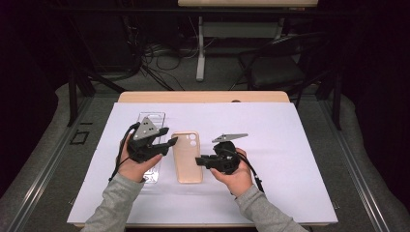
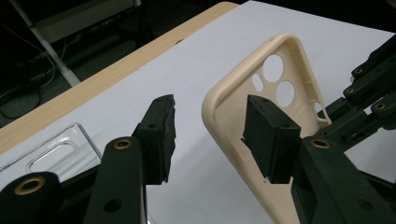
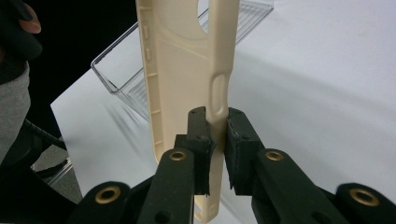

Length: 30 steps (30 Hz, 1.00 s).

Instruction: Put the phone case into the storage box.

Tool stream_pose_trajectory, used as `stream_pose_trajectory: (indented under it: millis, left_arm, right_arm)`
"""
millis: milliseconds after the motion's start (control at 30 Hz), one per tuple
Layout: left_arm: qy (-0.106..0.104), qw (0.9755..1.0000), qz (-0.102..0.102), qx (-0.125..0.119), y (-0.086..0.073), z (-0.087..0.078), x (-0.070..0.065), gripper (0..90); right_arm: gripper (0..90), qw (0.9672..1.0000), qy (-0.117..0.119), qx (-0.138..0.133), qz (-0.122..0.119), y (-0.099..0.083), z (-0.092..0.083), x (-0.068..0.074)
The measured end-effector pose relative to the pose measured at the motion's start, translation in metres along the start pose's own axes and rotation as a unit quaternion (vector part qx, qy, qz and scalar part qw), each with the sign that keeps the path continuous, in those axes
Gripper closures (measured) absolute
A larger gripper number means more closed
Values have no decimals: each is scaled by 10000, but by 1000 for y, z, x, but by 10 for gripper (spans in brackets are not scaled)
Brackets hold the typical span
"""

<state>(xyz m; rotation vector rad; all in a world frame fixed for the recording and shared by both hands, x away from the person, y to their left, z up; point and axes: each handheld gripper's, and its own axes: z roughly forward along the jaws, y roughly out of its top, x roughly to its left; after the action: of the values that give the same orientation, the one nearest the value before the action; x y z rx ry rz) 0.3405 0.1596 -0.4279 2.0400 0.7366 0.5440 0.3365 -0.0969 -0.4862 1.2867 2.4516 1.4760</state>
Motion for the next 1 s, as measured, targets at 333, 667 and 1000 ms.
stream_pose_trajectory:
  millis: [333,667,1000]
  left_arm:
    - [-24,9999,59,134,0,2,-1,634]
    - [-34,9997,118,194,-1,3,-1,703]
    - [-16,9994,156,299,-1,3,-2,732]
  right_arm:
    - [814,10000,-24,8,-50,-1,1,1]
    - [814,9999,-39,50,-102,-1,2,2]
    - [814,9998,-68,78,-157,-2,4,4]
